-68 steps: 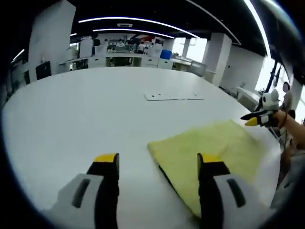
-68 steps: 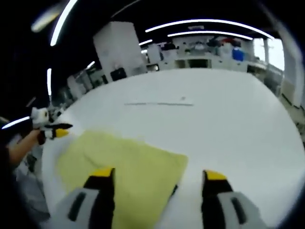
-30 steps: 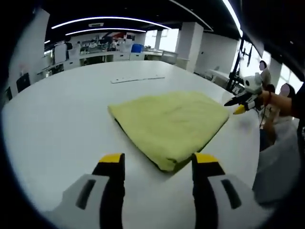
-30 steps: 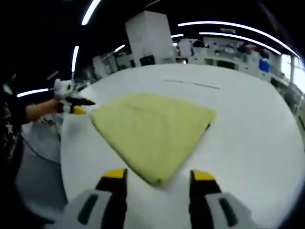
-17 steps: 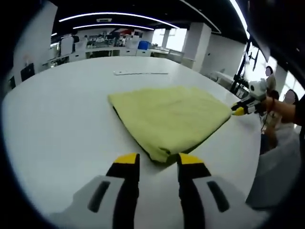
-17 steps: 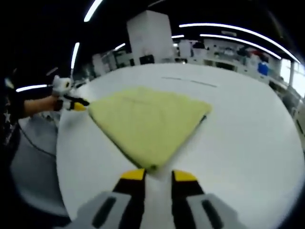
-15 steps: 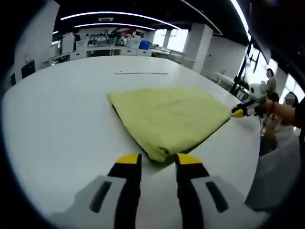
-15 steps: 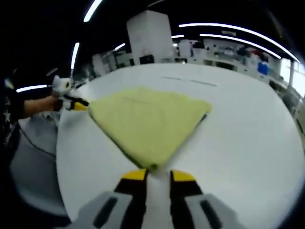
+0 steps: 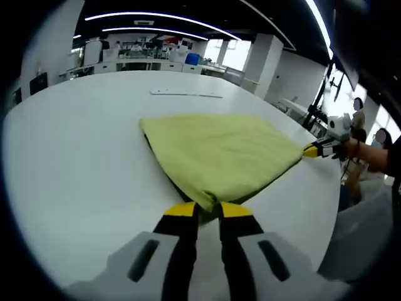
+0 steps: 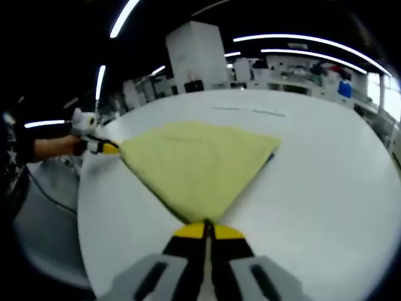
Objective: Fold the garment on the visible template until the final outline fits inside the template.
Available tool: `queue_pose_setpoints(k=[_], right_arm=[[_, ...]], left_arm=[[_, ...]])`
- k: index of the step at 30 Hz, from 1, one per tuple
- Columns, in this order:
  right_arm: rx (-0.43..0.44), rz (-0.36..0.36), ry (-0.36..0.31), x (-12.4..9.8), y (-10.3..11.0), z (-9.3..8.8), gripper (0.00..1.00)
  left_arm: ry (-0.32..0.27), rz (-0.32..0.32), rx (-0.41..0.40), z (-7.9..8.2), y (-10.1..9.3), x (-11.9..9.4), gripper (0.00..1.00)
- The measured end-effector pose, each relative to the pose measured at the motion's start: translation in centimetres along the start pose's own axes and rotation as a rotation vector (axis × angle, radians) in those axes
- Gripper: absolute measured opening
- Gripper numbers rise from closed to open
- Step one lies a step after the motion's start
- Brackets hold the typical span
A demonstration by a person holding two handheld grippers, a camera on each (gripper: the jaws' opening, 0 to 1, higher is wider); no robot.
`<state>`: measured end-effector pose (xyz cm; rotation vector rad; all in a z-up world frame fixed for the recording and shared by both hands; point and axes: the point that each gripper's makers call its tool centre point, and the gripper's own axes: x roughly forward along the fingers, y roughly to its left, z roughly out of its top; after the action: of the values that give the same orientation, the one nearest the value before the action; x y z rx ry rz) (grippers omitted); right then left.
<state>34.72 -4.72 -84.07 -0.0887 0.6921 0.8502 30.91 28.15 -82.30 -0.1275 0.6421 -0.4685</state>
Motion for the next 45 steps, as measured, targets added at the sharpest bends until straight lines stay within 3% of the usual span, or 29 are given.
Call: queue_pose_setpoints(k=[6,25,34,38,45], right_arm=[[0.011,0.004,-0.004,0.0,0.0,-0.1,0.0],[0.015,0.0,0.004,-1.1,0.1,-0.4,0.0],[0.029,0.022,-0.016,-0.7,0.6,0.0,0.0],[0.015,0.038,-0.025,-0.3,0.8,0.3,0.1],[0.01,0.086,-0.042,-0.1,1.2,0.6,0.0]], left_arm=[[-0.001,0.0,-0.011,-0.2,-0.1,0.0,0.0],[0.039,0.056,0.071,-0.7,2.1,-0.9,0.0],[0.052,0.059,0.094,-0.9,1.7,-0.8,0.0],[0.051,0.053,0.083,-0.9,1.7,-0.9,0.0],[0.056,0.048,0.086,-0.9,1.8,-0.9,0.0]])
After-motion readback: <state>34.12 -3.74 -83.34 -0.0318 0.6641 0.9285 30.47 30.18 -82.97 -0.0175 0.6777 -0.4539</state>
